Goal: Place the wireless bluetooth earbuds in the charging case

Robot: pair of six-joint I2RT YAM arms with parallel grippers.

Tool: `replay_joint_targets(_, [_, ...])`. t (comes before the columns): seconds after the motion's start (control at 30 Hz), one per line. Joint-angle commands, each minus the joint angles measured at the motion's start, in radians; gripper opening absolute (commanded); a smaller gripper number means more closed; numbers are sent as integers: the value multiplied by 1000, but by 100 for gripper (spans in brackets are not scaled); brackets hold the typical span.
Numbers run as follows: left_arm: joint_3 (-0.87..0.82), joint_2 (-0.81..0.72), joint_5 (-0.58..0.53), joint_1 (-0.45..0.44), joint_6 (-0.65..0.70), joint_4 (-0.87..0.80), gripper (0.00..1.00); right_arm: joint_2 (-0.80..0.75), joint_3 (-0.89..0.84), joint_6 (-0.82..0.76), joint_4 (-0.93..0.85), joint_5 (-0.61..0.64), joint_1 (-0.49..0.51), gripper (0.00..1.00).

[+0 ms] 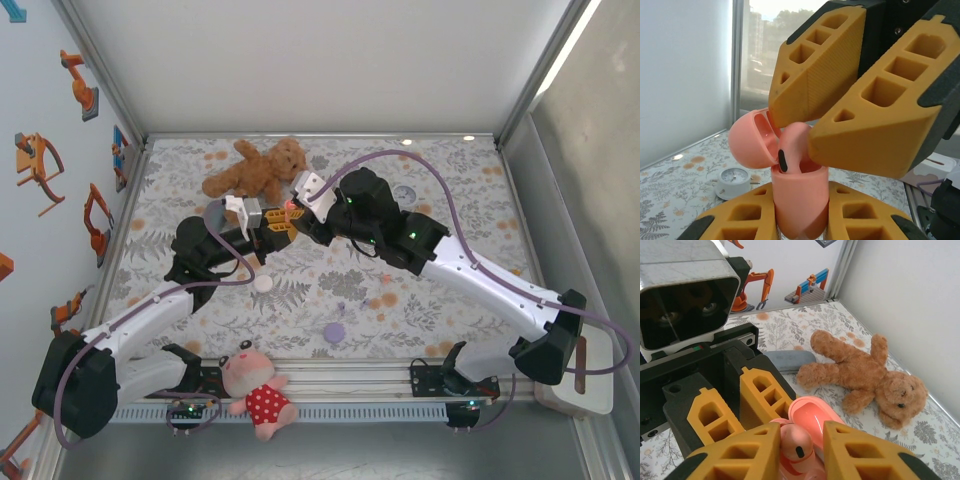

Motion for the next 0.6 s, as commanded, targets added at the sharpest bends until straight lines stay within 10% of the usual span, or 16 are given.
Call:
replay_joint_targets(0.0, [19, -29, 19, -6, 17, 21, 0, -24, 32, 11, -13, -11, 8, 32])
replay_joint_targets(0.57, [6, -54, 16, -7, 22, 8, 0, -120, 28, 120, 92, 102, 7, 69])
